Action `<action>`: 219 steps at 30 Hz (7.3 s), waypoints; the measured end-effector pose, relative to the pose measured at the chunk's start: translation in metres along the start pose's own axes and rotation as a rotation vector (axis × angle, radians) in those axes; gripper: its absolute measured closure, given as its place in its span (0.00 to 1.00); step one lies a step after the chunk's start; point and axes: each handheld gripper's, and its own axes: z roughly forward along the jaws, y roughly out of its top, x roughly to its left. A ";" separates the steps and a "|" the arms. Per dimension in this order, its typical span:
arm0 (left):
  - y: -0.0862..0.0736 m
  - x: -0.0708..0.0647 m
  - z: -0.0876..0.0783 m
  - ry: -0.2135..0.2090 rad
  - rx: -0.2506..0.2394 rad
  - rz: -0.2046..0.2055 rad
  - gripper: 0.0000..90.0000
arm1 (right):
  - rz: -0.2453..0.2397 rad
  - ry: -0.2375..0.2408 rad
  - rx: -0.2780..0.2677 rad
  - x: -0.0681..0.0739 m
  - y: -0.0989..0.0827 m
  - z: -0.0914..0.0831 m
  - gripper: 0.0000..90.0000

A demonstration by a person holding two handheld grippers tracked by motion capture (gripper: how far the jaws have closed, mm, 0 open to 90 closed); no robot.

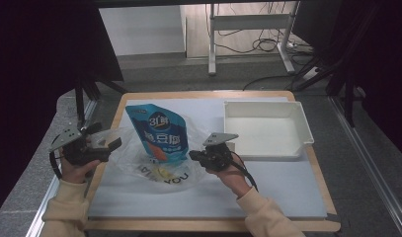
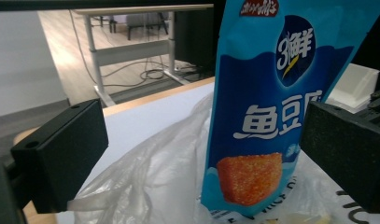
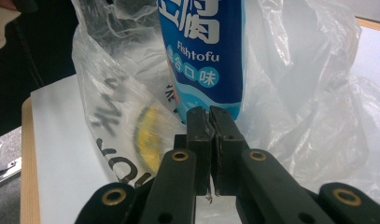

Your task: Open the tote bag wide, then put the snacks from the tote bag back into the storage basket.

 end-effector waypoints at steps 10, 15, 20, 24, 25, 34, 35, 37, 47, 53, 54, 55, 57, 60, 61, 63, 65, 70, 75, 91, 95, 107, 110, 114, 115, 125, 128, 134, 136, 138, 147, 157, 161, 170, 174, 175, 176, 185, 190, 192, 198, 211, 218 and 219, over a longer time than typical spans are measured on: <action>0.004 0.004 -0.010 -0.022 0.010 -0.006 0.01 | 0.004 -0.009 -0.003 -0.002 0.000 -0.001 0.96; 0.000 0.001 -0.008 -0.020 0.049 -0.003 0.03 | 0.008 -0.010 -0.008 -0.003 0.001 -0.003 0.96; -0.008 -0.002 -0.013 -0.004 0.085 0.000 0.05 | 0.008 -0.012 -0.015 -0.005 0.002 -0.006 0.96; -0.014 -0.006 -0.022 0.000 0.101 0.005 0.07 | 0.010 -0.015 -0.025 -0.005 0.003 -0.007 0.96; -0.016 -0.007 -0.024 0.003 0.103 0.008 0.08 | 0.010 -0.014 -0.024 -0.005 0.004 -0.008 0.96; -0.022 -0.020 -0.027 0.009 0.152 0.024 0.09 | 0.011 -0.019 -0.040 -0.006 0.006 -0.011 0.95; -0.022 -0.021 -0.026 0.007 0.155 0.022 0.09 | 0.012 -0.020 -0.041 -0.006 0.007 -0.012 0.95; -0.021 -0.023 -0.024 0.007 0.158 0.021 0.09 | 0.013 -0.021 -0.043 -0.007 0.007 -0.012 0.95; -0.020 -0.026 -0.022 0.002 0.169 0.024 0.09 | 0.024 -0.040 -0.084 -0.009 0.014 -0.019 0.78; -0.019 -0.027 -0.021 -0.002 0.174 0.022 0.09 | 0.012 -0.074 -0.138 -0.005 0.030 -0.021 0.64; -0.019 -0.028 -0.021 -0.003 0.175 0.020 0.09 | 0.009 -0.076 -0.142 -0.005 0.033 -0.020 0.63; -0.019 -0.028 -0.020 -0.004 0.174 0.019 0.09 | 0.007 -0.079 -0.147 -0.005 0.037 -0.019 0.61; -0.019 -0.028 -0.020 -0.005 0.177 0.019 0.09 | 0.004 -0.089 -0.153 -0.005 0.042 -0.018 0.59; -0.020 -0.029 -0.019 -0.009 0.181 0.018 0.09 | -0.004 -0.105 -0.160 -0.006 0.050 -0.017 0.57; -0.020 -0.029 -0.019 -0.010 0.184 0.019 0.09 | -0.008 -0.113 -0.164 -0.006 0.052 -0.016 0.56; -0.021 -0.029 -0.018 -0.013 0.189 0.018 0.09 | -0.013 -0.116 -0.169 -0.007 0.057 -0.015 0.56; -0.021 -0.029 -0.017 -0.014 0.191 0.016 0.09 | -0.017 -0.120 -0.174 -0.008 0.062 -0.014 0.55; -0.020 -0.029 -0.016 -0.019 0.191 0.017 0.09 | -0.041 -0.115 -0.181 -0.005 0.073 -0.007 0.55; -0.020 -0.030 -0.015 -0.023 0.196 0.017 0.09 | -0.043 -0.103 -0.185 -0.004 0.084 0.000 0.56; -0.020 -0.028 -0.016 -0.023 0.195 0.013 0.09 | -0.098 -0.048 -0.152 0.007 0.099 0.021 0.87; -0.020 -0.028 -0.016 -0.021 0.196 0.011 0.09 | -0.067 -0.015 -0.160 0.001 0.099 0.022 0.94; -0.021 -0.027 -0.015 -0.024 0.205 0.010 0.09 | -0.032 -0.002 -0.213 0.006 0.100 0.026 0.97; -0.022 -0.027 -0.015 -0.027 0.204 0.002 0.09 | -0.023 0.002 -0.229 0.009 0.101 0.027 0.97; -0.020 -0.028 -0.015 -0.038 0.198 -0.006 0.09 | -0.020 0.003 -0.251 0.012 0.104 0.028 0.97; -0.020 -0.028 -0.015 -0.038 0.198 -0.006 0.09 | -0.020 0.004 -0.256 0.013 0.105 0.028 0.97; -0.023 -0.026 -0.013 -0.036 0.213 -0.006 0.09 | -0.036 0.023 -0.320 0.022 0.122 0.016 0.98; -0.022 -0.026 -0.014 -0.037 0.209 -0.009 0.09 | -0.039 0.033 -0.348 0.027 0.128 0.010 0.98; -0.024 -0.025 -0.013 -0.037 0.214 -0.010 0.09 | -0.039 0.066 -0.396 0.028 0.141 -0.013 0.98; -0.024 -0.025 -0.012 -0.038 0.216 -0.011 0.09 | -0.042 0.073 -0.412 0.028 0.145 -0.021 0.98; -0.024 -0.026 -0.012 -0.036 0.217 -0.011 0.09 | -0.040 0.080 -0.426 0.028 0.149 -0.030 0.98; -0.024 -0.025 -0.012 -0.033 0.217 -0.013 0.09 | -0.039 0.061 -0.494 0.021 0.159 -0.064 0.98; -0.026 -0.025 -0.010 -0.033 0.225 -0.016 0.09 | -0.044 0.018 -0.523 0.001 0.167 -0.103 0.98; -0.026 -0.025 -0.010 -0.034 0.227 -0.017 0.09 | -0.042 -0.007 -0.520 -0.009 0.164 -0.112 0.98; -0.028 -0.024 -0.007 -0.036 0.238 -0.018 0.09 | -0.017 -0.062 -0.529 -0.034 0.151 -0.131 0.98; -0.029 -0.024 -0.006 -0.037 0.239 -0.020 0.09 | -0.010 -0.090 -0.527 -0.044 0.145 -0.140 0.98; -0.029 -0.024 -0.006 -0.038 0.239 -0.020 0.09 | -0.012 -0.098 -0.531 -0.046 0.143 -0.142 0.98; -0.029 -0.024 -0.006 -0.038 0.240 -0.020 0.09 | -0.006 -0.101 -0.529 -0.048 0.142 -0.144 0.98; -0.030 -0.024 -0.005 -0.036 0.241 -0.022 0.09 | 0.007 -0.137 -0.532 -0.064 0.132 -0.158 0.98; -0.030 -0.024 -0.005 -0.037 0.241 -0.022 0.09 | 0.015 -0.159 -0.535 -0.072 0.128 -0.165 0.98; -0.030 -0.024 -0.005 -0.036 0.241 -0.025 0.09 | 0.019 -0.167 -0.539 -0.075 0.126 -0.168 0.98; -0.031 -0.024 -0.004 -0.038 0.247 -0.024 0.09 | 0.022 -0.195 -0.546 -0.084 0.123 -0.178 0.98; -0.030 -0.024 -0.005 -0.033 0.245 -0.026 0.09 | 0.040 -0.255 -0.533 -0.108 0.114 -0.188 0.98; -0.031 -0.024 -0.004 -0.032 0.250 -0.022 0.09 | 0.060 -0.275 -0.511 -0.122 0.107 -0.182 0.98; -0.031 -0.024 -0.004 -0.031 0.250 -0.022 0.09 | 0.065 -0.278 -0.508 -0.125 0.105 -0.180 0.98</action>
